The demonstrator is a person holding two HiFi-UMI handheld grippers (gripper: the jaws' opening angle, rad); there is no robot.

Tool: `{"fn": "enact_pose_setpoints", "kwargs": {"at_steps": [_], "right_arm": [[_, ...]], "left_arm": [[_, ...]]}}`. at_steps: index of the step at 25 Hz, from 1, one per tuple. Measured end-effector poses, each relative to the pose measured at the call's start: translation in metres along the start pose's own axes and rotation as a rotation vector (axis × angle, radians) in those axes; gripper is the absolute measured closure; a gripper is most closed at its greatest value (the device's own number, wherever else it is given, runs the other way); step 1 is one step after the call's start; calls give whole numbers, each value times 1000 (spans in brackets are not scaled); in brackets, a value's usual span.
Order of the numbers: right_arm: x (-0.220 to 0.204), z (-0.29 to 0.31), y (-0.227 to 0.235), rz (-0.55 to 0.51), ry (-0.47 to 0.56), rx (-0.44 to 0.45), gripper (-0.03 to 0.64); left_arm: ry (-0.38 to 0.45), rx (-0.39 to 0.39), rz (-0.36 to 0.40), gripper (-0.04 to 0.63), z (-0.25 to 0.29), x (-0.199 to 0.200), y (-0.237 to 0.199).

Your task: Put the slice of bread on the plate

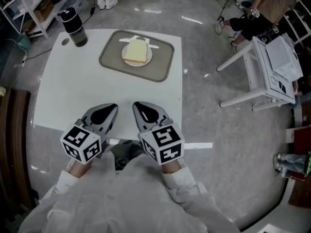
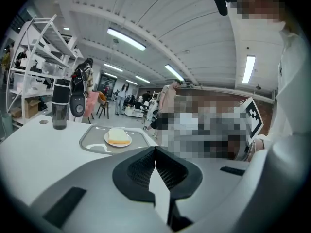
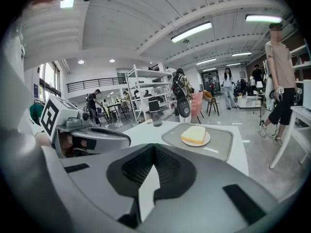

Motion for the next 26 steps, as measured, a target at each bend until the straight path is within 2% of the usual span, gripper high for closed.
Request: {"fn": "enact_pose_setpoints", "kwargs": {"at_steps": [21,26], "right_arm": [[4,-3,-3,-19,3,-61,603],[-1,-4,-4,-13,-8,-72,603]], "left_arm": [[-14,-35,20,586,0,3,-4],[-29,-44,-3,586,-4,0,-6]]}}
Point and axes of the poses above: the fingertips, and each gripper's own axes: z forward along the fingers, y to its right, x out of its top, the point moved 6 cm from there along -z, backward along the fingers, and after that the axes turned 6 degrees about z, right-handed, at the moved point
